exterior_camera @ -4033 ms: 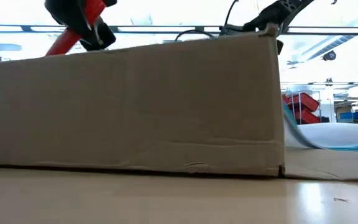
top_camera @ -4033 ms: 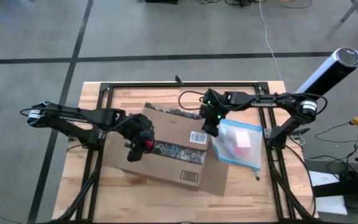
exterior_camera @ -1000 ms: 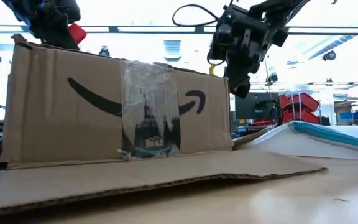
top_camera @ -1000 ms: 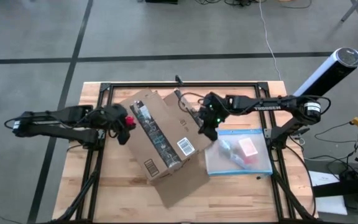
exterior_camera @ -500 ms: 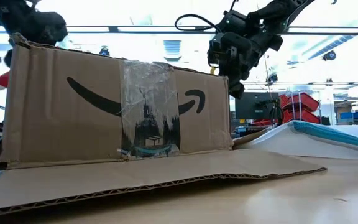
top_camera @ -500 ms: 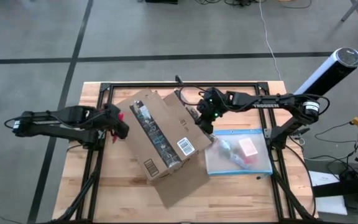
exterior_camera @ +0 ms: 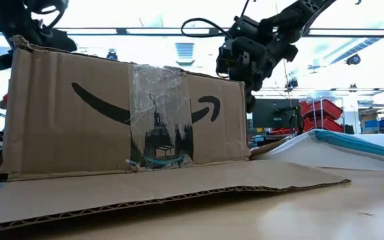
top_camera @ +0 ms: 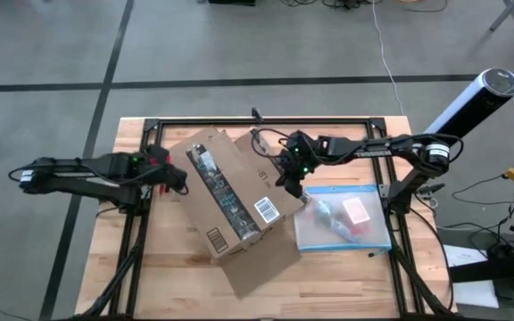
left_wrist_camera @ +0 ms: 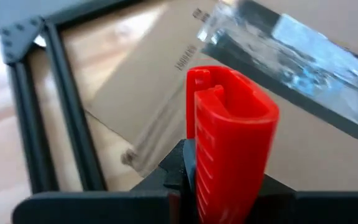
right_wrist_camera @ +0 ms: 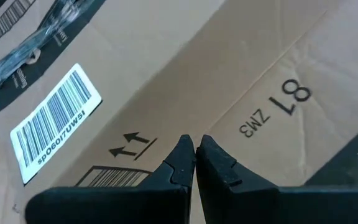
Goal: Unpack boxes
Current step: Break down the box using the red cutter
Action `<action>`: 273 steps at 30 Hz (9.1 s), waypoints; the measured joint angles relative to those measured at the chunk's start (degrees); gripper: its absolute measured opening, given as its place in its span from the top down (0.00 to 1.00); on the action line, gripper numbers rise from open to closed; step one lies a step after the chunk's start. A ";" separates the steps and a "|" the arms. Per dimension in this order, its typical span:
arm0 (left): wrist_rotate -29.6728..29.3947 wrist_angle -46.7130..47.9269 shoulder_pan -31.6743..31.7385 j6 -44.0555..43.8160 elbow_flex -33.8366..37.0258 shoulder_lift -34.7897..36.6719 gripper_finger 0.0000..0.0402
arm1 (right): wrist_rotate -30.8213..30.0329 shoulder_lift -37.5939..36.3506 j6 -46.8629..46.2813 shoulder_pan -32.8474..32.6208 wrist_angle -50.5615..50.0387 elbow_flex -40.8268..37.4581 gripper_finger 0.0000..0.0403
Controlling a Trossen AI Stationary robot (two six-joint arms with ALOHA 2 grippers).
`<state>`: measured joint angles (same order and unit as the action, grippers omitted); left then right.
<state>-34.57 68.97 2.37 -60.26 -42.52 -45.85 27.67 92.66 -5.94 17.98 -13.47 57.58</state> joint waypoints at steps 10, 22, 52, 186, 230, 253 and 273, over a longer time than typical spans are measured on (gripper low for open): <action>-7.93 -6.45 0.00 1.13 0.32 -5.46 0.93 | 4.91 1.12 -0.94 -4.78 2.08 0.00 1.00; -9.97 -20.34 0.52 9.74 0.32 -9.66 0.93 | 7.39 1.23 -5.20 -13.40 7.99 0.00 1.00; 23.59 -40.36 -8.46 37.10 -10.37 -7.08 0.93 | -11.14 2.79 -0.18 11.53 13.56 1.58 1.00; 29.72 -66.66 -38.15 15.97 -2.76 -33.07 0.93 | 15.84 34.86 24.59 9.47 -32.45 56.02 1.00; 2.80 -43.30 -35.58 11.05 11.62 -2.16 0.93 | -2.58 -0.79 8.87 13.28 -20.27 11.42 1.00; -13.83 -32.76 -34.16 5.67 11.82 -0.52 0.93 | -7.22 -9.96 5.89 11.01 -20.86 3.54 1.00; -17.52 -32.04 -28.56 7.16 11.82 -0.50 0.93 | -5.05 -9.26 -3.51 -6.04 -23.87 2.71 1.00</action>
<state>-52.10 36.92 -26.19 -53.10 -30.70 -46.35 22.62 83.40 -9.45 11.93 -37.34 60.29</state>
